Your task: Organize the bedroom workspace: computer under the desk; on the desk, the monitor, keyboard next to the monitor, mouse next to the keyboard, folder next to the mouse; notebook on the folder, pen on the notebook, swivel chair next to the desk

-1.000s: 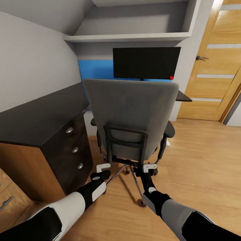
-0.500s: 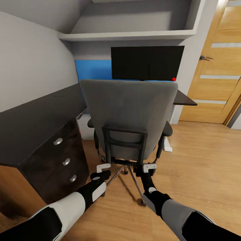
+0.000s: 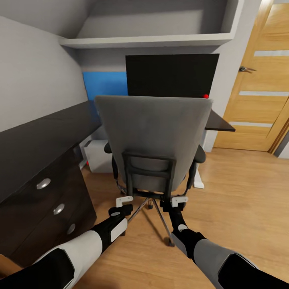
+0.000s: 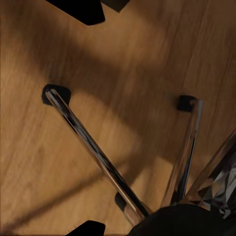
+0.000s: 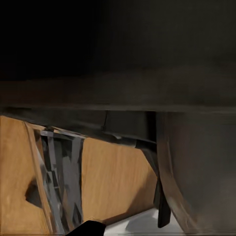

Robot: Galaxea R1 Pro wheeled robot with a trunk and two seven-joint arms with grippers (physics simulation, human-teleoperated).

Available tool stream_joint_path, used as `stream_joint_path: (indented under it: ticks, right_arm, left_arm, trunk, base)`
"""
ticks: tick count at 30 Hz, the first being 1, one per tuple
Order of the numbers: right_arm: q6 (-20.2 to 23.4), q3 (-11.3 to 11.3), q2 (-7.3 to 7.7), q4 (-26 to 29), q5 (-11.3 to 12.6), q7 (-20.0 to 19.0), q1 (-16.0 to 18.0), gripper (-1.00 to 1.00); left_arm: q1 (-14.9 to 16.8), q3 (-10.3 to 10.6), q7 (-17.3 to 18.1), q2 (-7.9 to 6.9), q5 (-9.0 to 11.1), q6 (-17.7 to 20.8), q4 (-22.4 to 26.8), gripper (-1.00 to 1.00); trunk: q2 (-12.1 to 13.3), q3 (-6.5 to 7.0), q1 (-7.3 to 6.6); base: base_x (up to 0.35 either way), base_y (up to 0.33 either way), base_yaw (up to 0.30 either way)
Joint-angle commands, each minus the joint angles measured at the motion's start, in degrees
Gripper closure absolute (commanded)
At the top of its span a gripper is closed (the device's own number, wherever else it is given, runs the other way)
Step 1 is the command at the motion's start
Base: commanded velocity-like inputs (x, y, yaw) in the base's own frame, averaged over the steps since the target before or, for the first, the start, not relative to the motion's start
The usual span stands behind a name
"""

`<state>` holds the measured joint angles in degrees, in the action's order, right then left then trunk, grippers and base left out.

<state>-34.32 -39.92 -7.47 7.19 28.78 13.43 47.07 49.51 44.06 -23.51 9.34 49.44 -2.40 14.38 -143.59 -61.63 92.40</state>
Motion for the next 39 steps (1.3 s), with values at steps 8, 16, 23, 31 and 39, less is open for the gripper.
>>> stream_joint_path:
  ticks: [8,16,23,31,39]
  right_arm:
    - [-0.1,-0.2,0.00,0.0,0.3,0.5,0.0,-1.00]
    - [-0.2,-0.2,0.00,0.0,0.3,0.5,0.0,-1.00]
    - [-0.2,-0.2,0.00,0.0,0.3,0.5,0.0,-1.00]
    - [-0.2,-0.2,0.03,0.0,0.3,0.5,0.0,-1.00]
    - [-0.2,-0.1,0.09,0.0,0.3,0.5,0.0,-1.00]
  left_arm:
    - [0.1,0.4,-0.3,-0.02,0.3,-0.2,0.0,-1.00]
    - [0.1,0.4,-0.4,-0.02,0.3,-0.3,0.0,-1.00]
    - [0.1,0.4,-0.4,-0.02,0.3,-0.3,0.0,-1.00]
    - [0.1,0.4,-0.3,-0.02,0.3,-0.3,0.0,-1.00]
    - [0.1,0.4,-0.3,-0.04,0.3,-0.3,0.0,-1.00]
  trunk:
    - [0.0,0.19,-0.01]
    - [0.0,0.20,-0.01]
    - [0.0,0.20,-0.01]
    - [0.0,0.20,-0.01]
    - [0.0,0.20,-0.01]
  base:
    - [0.018,-0.011,-0.081]
    - [0.264,0.000,-0.005]
    - [0.319,-0.041,0.000]
    - [0.200,-0.158,0.000]
    - [0.046,-0.064,0.000]
